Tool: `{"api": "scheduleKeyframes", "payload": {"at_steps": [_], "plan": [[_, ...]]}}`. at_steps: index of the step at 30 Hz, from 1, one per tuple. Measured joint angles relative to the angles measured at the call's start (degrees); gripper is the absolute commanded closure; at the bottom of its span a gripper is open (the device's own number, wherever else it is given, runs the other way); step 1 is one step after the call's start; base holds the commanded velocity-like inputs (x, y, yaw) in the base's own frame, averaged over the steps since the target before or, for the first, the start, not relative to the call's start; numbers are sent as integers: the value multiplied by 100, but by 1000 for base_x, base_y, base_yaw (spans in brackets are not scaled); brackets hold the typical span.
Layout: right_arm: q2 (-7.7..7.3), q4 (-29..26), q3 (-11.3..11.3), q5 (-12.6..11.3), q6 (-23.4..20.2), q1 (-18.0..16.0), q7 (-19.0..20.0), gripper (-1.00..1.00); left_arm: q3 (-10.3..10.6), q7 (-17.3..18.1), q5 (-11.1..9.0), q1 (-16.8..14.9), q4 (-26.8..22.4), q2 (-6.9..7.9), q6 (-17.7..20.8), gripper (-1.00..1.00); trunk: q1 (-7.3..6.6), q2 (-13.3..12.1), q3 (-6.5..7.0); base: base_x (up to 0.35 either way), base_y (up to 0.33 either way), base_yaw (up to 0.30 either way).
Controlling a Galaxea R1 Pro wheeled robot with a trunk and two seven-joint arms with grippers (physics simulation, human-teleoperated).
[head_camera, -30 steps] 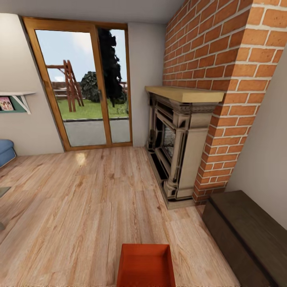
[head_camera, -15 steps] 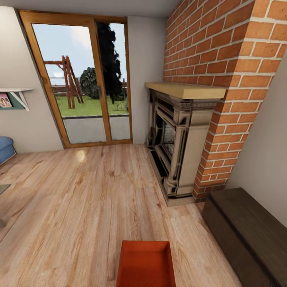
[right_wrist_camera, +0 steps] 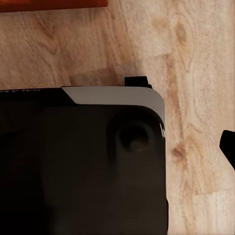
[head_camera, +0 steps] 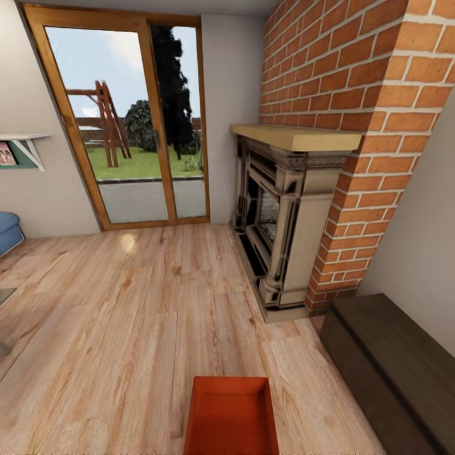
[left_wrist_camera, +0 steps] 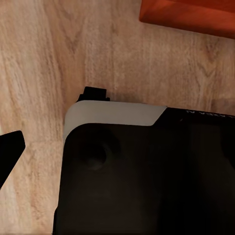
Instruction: Move the two storage containers from the living room to the garage. In the garage, place one container on the floor and stack the other container on top of it (either order is fine).
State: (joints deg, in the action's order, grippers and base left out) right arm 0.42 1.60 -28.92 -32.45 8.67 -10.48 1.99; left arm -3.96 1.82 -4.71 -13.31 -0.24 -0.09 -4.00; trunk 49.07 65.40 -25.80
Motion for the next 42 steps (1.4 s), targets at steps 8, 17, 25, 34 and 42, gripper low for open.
{"api": "scheduleKeyframes", "payload": {"at_steps": [8, 17, 25, 34, 42], "plan": [[-1, -1, 0, 0, 0, 0, 0, -100, 0, -6, -1, 31, 0, 1, -35, -100, 0, 0, -74, 0, 0, 0], [-6, 0, 0, 0, 0, 0, 2, -100, 0, -7, -15, 34, -1, 16, -49, -100, 0, 0, -157, 0, 0, 0], [-10, 2, 1, 0, 0, 0, 0, -100, 0, -7, -12, 34, 0, 8, -51, -100, 0, 0, -231, 0, 0, 0], [-10, 2, 1, 0, 0, 0, 0, -100, 0, -7, -8, 33, 0, 1, -51, -100, 0, 0, -314, 0, 0, 0], [-10, 1, 1, 0, 0, 0, 0, -100, 0, -7, -9, 33, 0, 1, -51, -100, 0, 0, -387, 0, 0, 0]]}}
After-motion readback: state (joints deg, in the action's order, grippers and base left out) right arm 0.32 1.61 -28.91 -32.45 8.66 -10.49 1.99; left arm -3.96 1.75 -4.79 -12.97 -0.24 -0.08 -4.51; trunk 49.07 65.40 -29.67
